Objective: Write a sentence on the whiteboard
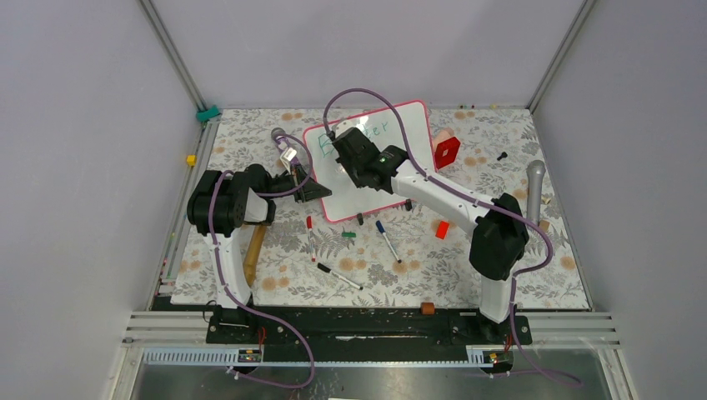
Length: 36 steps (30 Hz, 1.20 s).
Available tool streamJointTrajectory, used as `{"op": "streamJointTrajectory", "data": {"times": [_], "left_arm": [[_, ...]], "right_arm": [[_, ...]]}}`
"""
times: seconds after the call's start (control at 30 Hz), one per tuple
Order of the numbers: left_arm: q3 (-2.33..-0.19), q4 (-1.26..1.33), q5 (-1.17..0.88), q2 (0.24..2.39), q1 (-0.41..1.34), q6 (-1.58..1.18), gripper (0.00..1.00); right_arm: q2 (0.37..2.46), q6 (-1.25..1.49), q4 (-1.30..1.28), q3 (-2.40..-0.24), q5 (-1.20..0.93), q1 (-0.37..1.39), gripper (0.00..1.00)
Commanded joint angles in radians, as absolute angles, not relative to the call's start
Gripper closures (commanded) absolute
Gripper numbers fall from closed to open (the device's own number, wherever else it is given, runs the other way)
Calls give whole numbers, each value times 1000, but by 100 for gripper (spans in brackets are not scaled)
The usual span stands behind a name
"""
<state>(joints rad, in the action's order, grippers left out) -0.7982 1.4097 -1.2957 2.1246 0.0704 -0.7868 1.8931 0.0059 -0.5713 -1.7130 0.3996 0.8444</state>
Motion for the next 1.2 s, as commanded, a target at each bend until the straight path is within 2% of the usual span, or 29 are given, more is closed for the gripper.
{"op": "streamJointTrajectory", "data": {"times": [0.0, 0.33, 0.63, 0.9, 1.17], "left_arm": [[-792, 1459, -1434, 2150, 91, -698, 100], [-792, 1461, -1435, 2150, 91, -698, 100], [-792, 1460, -1435, 2151, 91, -698, 100], [-792, 1461, -1435, 2151, 91, -697, 100], [-790, 1460, -1435, 2149, 92, -695, 100]], "right_arm": [[1836, 17, -594, -1731, 399, 845, 100], [1737, 9, -549, -1705, 424, 837, 100], [1764, 26, -529, -1712, 446, 804, 100], [1653, 36, -297, -1491, 453, 797, 100], [1692, 51, -335, -1542, 417, 787, 100]]}}
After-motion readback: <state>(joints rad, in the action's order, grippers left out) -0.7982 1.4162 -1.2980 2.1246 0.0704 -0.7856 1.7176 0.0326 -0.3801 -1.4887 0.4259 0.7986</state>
